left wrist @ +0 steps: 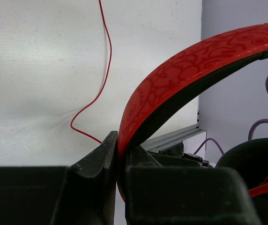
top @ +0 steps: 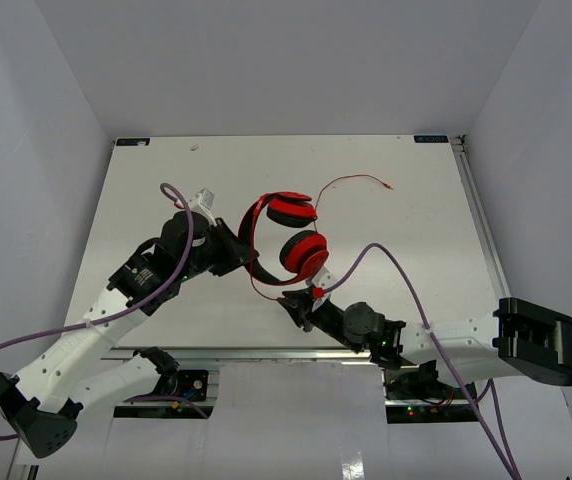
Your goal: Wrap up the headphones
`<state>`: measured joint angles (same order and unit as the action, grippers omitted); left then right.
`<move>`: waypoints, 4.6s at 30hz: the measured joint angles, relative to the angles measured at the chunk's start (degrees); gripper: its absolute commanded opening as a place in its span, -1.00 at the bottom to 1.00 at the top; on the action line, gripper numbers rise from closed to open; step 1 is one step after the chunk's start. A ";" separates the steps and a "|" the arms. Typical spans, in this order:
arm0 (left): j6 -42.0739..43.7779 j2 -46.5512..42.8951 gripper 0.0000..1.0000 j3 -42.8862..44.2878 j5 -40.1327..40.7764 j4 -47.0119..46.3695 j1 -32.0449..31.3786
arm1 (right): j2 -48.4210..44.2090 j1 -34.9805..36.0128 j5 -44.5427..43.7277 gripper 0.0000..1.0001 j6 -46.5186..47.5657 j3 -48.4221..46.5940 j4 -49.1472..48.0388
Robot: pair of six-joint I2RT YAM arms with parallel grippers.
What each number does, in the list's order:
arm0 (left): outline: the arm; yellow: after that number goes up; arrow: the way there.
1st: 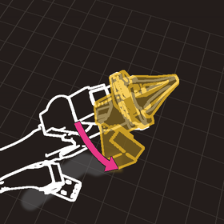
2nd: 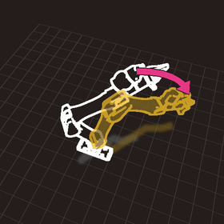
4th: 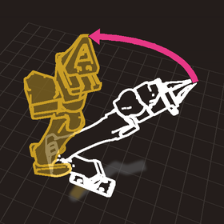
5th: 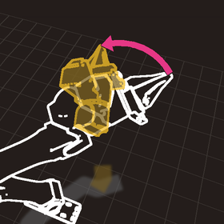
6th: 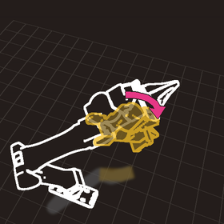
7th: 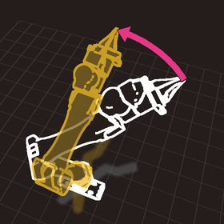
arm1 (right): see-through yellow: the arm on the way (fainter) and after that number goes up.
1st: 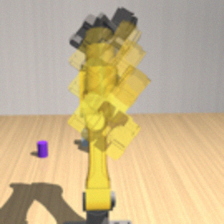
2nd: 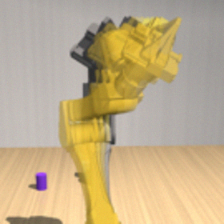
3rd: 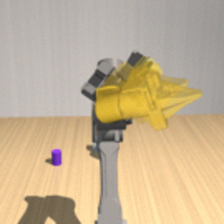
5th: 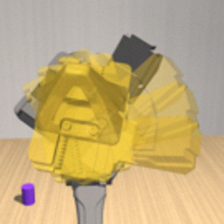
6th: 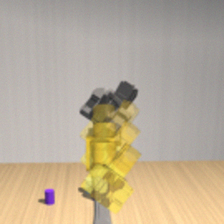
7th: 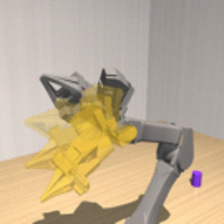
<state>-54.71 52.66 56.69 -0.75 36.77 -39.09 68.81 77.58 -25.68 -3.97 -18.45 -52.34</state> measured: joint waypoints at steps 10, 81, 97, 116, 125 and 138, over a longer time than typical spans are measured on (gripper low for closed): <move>-0.82 -0.33 -1.00 -0.07 -1.33 -0.11 0.00 | 10.52 -0.29 2.40 -0.10 5.35 0.12 -11.82; 28.92 -0.33 -1.00 11.19 -4.85 14.02 0.19 | -14.12 -18.74 14.57 -0.85 4.16 9.99 -11.38; 44.30 -0.69 -1.00 3.98 -11.27 4.65 0.06 | -15.48 -24.80 22.40 -0.85 4.75 -14.60 30.46; 50.06 11.73 -1.00 7.96 -3.37 10.14 -6.37 | -10.48 -27.84 16.90 -0.69 10.24 -20.79 35.28; 51.06 12.82 -1.00 8.46 -2.31 13.09 -6.59 | -10.40 -28.55 15.77 -0.85 10.59 -20.79 32.80; 49.37 17.10 -1.00 11.93 15.16 15.10 -7.02 | -10.70 -28.99 20.85 -0.85 10.76 -29.80 44.95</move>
<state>-5.34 69.77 68.62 14.41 51.88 -46.11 58.11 48.59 -4.83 6.79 -48.25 -7.40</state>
